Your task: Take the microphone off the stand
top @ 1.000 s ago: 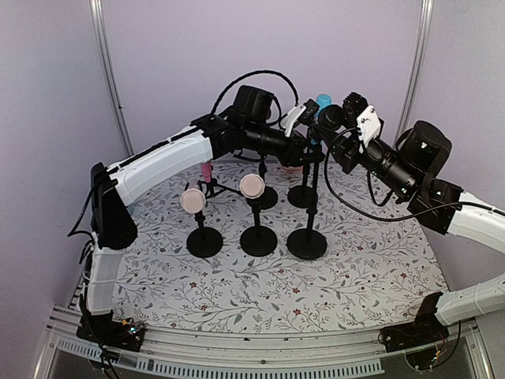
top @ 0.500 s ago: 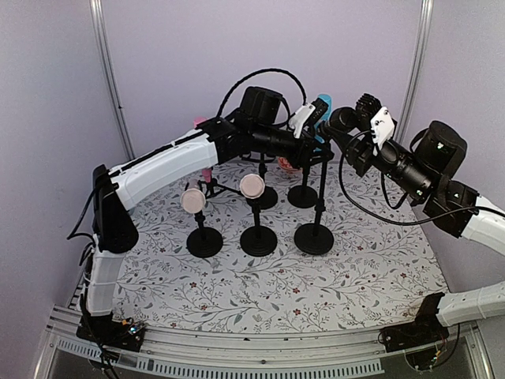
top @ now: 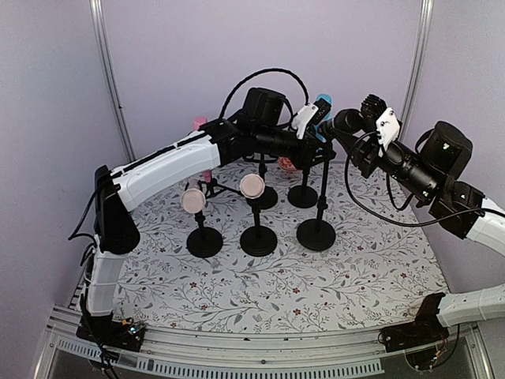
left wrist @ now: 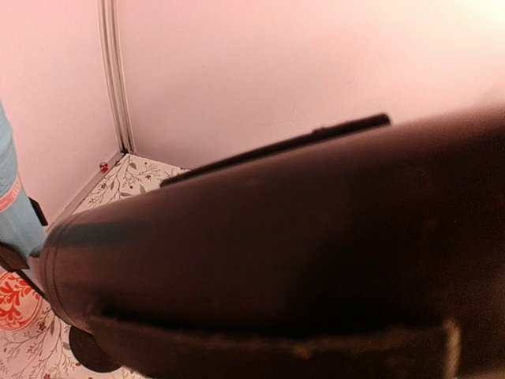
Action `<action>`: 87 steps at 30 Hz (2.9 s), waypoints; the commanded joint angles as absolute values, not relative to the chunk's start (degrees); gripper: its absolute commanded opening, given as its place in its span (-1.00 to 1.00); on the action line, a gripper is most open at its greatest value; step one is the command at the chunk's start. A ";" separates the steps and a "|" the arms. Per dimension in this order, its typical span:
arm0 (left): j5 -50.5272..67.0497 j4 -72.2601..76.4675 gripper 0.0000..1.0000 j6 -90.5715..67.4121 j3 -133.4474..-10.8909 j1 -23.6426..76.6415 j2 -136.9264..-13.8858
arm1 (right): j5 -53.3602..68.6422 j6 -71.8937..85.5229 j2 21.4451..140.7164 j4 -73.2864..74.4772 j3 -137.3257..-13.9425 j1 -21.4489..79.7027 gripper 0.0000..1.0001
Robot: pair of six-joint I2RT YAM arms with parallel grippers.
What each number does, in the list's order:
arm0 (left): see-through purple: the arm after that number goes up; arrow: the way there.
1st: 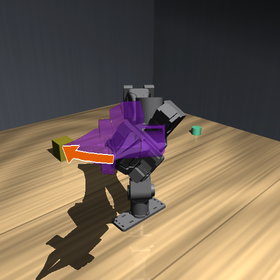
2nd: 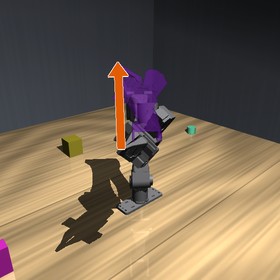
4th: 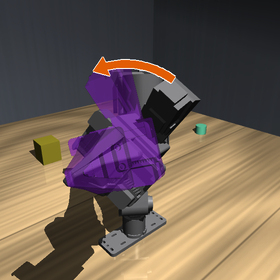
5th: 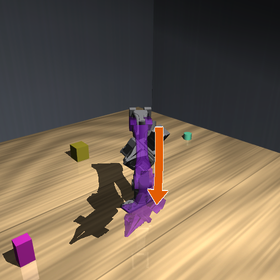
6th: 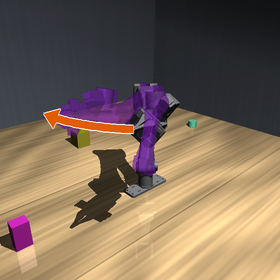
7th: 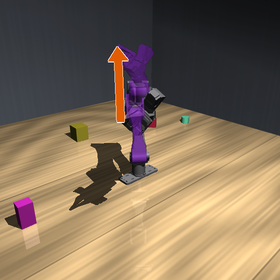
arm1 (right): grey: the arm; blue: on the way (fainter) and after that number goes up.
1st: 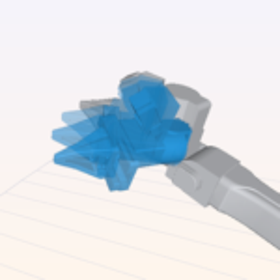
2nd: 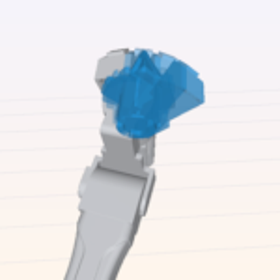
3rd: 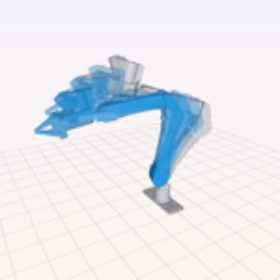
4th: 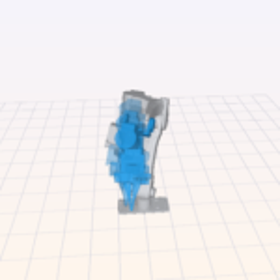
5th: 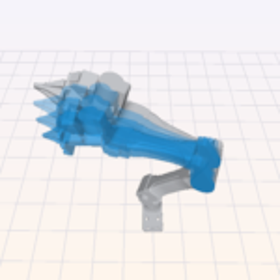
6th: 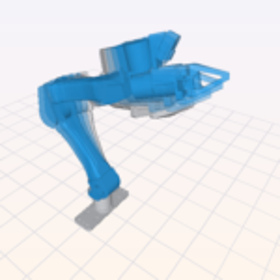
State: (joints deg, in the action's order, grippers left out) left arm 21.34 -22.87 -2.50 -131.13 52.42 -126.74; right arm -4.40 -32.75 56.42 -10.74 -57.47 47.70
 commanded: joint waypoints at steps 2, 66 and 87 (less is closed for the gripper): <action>9.32 -25.31 -1.00 -4.04 -129.24 48.60 -130.24 | 0.08 -31.92 50.05 -23.33 -62.48 48.78 -1.00; 24.78 -50.88 0.90 21.13 -132.70 44.93 -106.04 | 8.51 -6.86 68.54 -7.90 -80.65 46.69 -1.00; 21.06 -52.27 -0.06 27.93 -124.38 44.98 -97.44 | 30.20 14.56 84.15 -20.19 -87.47 46.67 -1.00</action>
